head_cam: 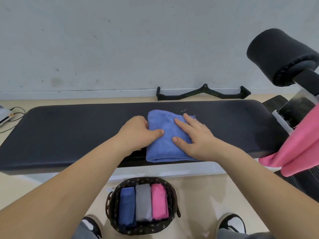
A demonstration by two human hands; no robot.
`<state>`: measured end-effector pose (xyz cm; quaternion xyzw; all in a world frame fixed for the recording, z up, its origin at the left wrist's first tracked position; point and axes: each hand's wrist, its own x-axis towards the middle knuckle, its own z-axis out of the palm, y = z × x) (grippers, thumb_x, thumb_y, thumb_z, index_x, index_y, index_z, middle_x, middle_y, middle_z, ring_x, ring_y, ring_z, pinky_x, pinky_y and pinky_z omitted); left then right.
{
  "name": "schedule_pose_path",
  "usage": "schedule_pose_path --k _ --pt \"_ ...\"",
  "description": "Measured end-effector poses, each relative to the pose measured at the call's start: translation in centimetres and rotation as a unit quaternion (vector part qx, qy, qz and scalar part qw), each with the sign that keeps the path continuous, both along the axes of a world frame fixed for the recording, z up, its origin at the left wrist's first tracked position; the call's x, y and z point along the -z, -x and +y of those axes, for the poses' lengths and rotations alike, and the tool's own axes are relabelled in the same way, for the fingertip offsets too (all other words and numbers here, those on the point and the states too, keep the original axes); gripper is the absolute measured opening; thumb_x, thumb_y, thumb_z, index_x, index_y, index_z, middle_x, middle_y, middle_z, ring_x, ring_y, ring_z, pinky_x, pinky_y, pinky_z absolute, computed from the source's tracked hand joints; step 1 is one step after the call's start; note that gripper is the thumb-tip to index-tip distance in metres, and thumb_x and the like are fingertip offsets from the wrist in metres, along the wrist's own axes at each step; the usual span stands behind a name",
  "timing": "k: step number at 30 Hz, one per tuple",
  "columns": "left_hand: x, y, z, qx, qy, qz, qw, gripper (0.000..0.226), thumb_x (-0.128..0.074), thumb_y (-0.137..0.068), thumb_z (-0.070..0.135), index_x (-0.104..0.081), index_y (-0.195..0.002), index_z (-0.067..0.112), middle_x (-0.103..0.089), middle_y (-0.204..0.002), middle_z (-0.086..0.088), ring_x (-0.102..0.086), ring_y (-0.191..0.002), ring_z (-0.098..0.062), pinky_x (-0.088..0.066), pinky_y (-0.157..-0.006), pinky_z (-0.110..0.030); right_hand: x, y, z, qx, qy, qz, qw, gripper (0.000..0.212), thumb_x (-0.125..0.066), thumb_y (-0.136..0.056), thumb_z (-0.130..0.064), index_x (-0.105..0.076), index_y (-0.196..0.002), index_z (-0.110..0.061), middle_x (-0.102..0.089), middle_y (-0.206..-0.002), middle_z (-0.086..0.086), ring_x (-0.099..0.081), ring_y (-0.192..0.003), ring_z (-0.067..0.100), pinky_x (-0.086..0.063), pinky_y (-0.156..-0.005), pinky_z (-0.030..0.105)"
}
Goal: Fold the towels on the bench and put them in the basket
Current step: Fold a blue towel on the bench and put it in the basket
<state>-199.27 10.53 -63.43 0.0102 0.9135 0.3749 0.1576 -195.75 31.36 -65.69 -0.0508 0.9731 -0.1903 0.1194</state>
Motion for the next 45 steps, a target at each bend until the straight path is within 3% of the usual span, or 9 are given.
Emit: schedule_pose_path --k 5,12,16,22,28,31,33,39,45 --pt "-0.2 -0.1 0.2 -0.039 -0.111 -0.041 0.992 0.026 -0.071 -0.09 0.03 -0.058 -0.102 0.012 -0.07 -0.099 -0.007 -0.072 -0.085 -0.021 -0.064 -0.069 -0.038 -0.6 -0.5 0.2 0.003 0.028 -0.025 0.999 0.088 -0.052 -0.094 -0.065 -0.002 -0.162 -0.042 0.012 -0.172 -0.009 0.015 -0.158 0.02 -0.001 -0.128 0.045" --pt "-1.5 -0.6 0.4 -0.076 -0.153 -0.035 0.985 0.028 -0.072 -0.088 0.026 -0.056 -0.103 0.008 -0.071 -0.106 -0.014 -0.072 -0.089 -0.024 -0.061 -0.073 -0.041 -0.2 -0.8 -1.0 0.006 0.012 -0.045 0.999 0.108 -0.035 -0.058 -0.09 -0.003 -0.156 -0.058 0.016 -0.17 -0.015 0.024 -0.155 0.019 0.009 -0.124 0.054" --pt "-2.0 -1.0 0.8 -0.082 -0.185 -0.001 0.979 0.019 -0.073 -0.087 0.02 -0.057 -0.093 0.013 -0.072 -0.096 -0.008 -0.071 -0.081 -0.015 -0.061 -0.077 -0.04 0.2 -0.6 -1.9 0.015 0.022 -0.011 1.0 0.115 -0.036 -0.052 -0.092 -0.003 -0.156 -0.057 0.0 -0.169 -0.012 0.01 -0.157 0.02 0.003 -0.123 0.059" --pt "-1.9 -0.9 2.3 -0.05 -0.152 0.041 0.986 0.03 -0.076 -0.082 0.032 -0.06 -0.107 0.026 -0.071 -0.093 0.007 -0.071 -0.086 -0.009 -0.059 -0.079 -0.032 0.4 -0.6 -2.7 0.046 0.003 0.057 0.997 0.107 -0.039 -0.042 -0.1 -0.038 -0.14 -0.056 -0.024 -0.155 -0.003 -0.021 -0.146 0.024 -0.017 -0.121 0.05" --pt "-1.9 -0.4 4.1 -0.029 -0.038 0.107 0.993 0.012 -0.065 -0.085 0.025 -0.064 -0.097 0.025 -0.07 -0.085 0.007 -0.068 -0.082 -0.013 -0.059 -0.074 -0.035 -1.2 -0.2 -0.9 0.106 0.049 0.095 0.989 0.07 -0.067 -0.053 -0.082 -0.064 -0.114 -0.046 -0.037 -0.098 -0.011 -0.041 -0.101 0.015 -0.04 -0.091 0.036" --pt "-2.2 -0.8 5.1 -0.013 0.001 0.124 0.992 0.01 -0.062 -0.084 0.024 -0.064 -0.093 0.021 -0.069 -0.085 0.006 -0.066 -0.08 -0.015 -0.055 -0.068 -0.033 -1.1 -0.5 -0.4 0.097 0.106 0.019 0.989 0.068 -0.067 -0.058 -0.071 -0.06 -0.12 -0.045 -0.062 -0.095 -0.016 -0.06 -0.097 0.01 -0.053 -0.09 0.041" --pt "-2.3 -1.6 6.1 0.031 0.047 0.142 0.988 0.01 -0.062 -0.087 0.027 -0.06 -0.091 0.018 -0.065 -0.085 0.003 -0.064 -0.081 -0.019 -0.054 -0.068 -0.035 -0.7 -0.5 -0.4 0.1 0.115 -0.003 0.988 0.048 -0.07 -0.068 -0.055 -0.059 -0.111 -0.04 -0.066 -0.089 -0.016 -0.064 -0.089 0.012 -0.054 -0.088 0.041" --pt "-1.1 -2.8 7.0 0.135 0.094 0.134 0.977 0.018 -0.043 -0.103 0.016 -0.051 -0.088 0.012 -0.049 -0.085 -0.002 -0.047 -0.067 -0.014 -0.036 -0.054 -0.023 -0.8 -0.7 1.5 0.1 0.21 -0.024 0.972 0.011 -0.064 -0.082 -0.01 -0.063 -0.092 -0.012 -0.056 -0.071 -0.004 -0.045 -0.062 0.011 -0.043 -0.064 0.029" --pt "-0.6 -3.3 6.5 0.156 0.127 0.171 0.964 0.015 -0.06 -0.092 0.025 -0.053 -0.094 0.012 -0.049 -0.088 0.002 -0.055 -0.075 -0.02 -0.05 -0.065 -0.032 -2.0 -1.1 1.2 0.206 0.327 -0.016 0.922 0.023 -0.053 -0.097 -0.016 -0.076 -0.097 -0.012 -0.077 -0.084 0.008 -0.066 -0.063 0.014 -0.051 -0.057 0.021"
